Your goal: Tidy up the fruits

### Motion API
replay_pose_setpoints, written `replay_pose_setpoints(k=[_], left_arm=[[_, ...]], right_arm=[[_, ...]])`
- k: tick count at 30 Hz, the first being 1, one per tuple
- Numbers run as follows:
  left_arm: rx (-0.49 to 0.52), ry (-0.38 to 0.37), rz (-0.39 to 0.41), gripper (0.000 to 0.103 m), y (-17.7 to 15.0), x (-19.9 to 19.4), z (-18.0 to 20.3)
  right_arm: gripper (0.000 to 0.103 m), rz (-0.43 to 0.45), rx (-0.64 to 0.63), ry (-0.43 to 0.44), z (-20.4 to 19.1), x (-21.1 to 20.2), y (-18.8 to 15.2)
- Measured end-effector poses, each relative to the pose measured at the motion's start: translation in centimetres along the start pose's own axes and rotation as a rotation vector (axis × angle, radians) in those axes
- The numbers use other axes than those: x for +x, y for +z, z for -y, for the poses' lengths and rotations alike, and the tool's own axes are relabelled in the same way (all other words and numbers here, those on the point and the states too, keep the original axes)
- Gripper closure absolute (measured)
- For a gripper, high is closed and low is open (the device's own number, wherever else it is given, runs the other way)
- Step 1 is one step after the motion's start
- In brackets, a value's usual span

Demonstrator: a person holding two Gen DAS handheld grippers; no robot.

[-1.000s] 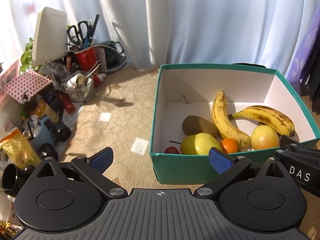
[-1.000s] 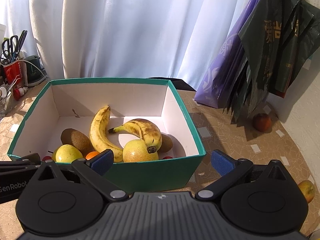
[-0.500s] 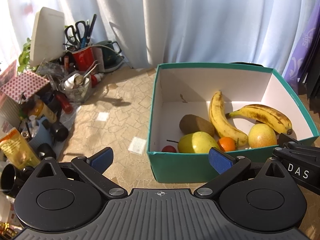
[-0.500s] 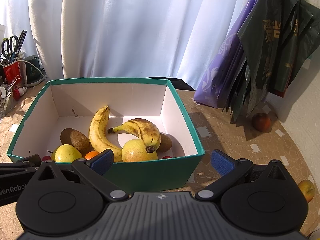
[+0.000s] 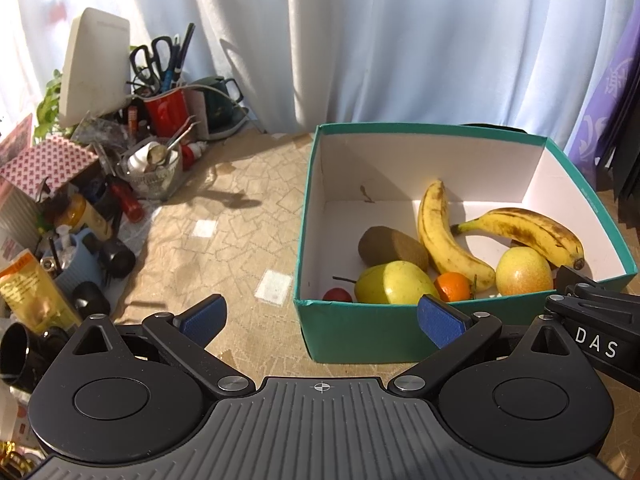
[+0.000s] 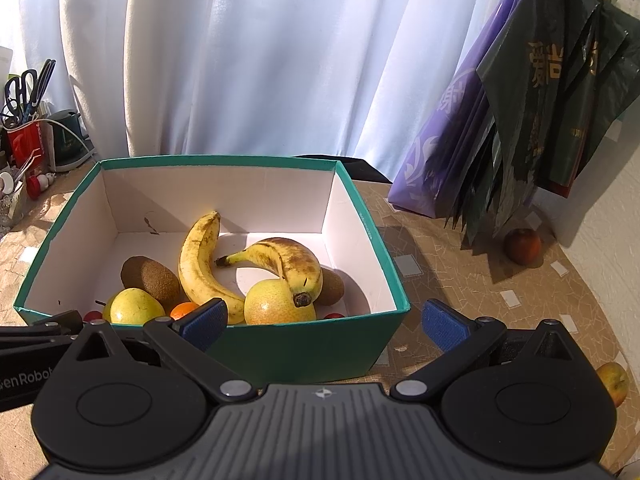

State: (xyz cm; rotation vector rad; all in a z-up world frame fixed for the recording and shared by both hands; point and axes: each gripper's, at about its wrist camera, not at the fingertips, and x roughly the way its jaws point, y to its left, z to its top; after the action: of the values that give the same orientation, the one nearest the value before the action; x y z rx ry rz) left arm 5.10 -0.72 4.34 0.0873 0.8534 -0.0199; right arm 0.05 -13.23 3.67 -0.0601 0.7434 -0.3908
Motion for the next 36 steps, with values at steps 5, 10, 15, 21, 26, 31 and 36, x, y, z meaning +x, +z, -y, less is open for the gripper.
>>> replay_pose_setpoints(k=[5,10,15,21,26,31,36], left_arm=[[-0.004,-0.003,-0.006,0.0,-0.08,0.1,-0.04],[-0.005,-0.004,-0.009,0.0,-0.07,0.19,-0.03],[-0.006,-0.005,-0.009,0.0,-0.04,0.24,-0.04],[-0.005,-0.01,-0.011,0.0,0.0,0.33,0.03],[-0.001,-0.02,-0.016,0.0,-0.03,0.4,0.19],[0.001,-0.024,-0.015,0.0,0.02,0.35,0.13],[0.007,-0.028,-0.013,0.0,0.02,0.36,0.14]], right_arm=[[0.0,0.0,-0.001,0.001,0.0,0.01,0.03],[0.0,-0.002,-0.004,0.0,-0.05,0.04,0.05],[0.0,0.0,-0.007,-0.002,-0.11,0.05,0.05],[0.0,0.001,-0.008,-0.003,-0.1,0.11,0.07],[0.0,-0.004,-0.007,-0.005,0.05,0.25,0.11],[0.0,-0.003,-0.008,-0.009,0.05,0.2,0.1],[0.0,-0.006,-0.007,-0.01,0.07,0.21,0.12]])
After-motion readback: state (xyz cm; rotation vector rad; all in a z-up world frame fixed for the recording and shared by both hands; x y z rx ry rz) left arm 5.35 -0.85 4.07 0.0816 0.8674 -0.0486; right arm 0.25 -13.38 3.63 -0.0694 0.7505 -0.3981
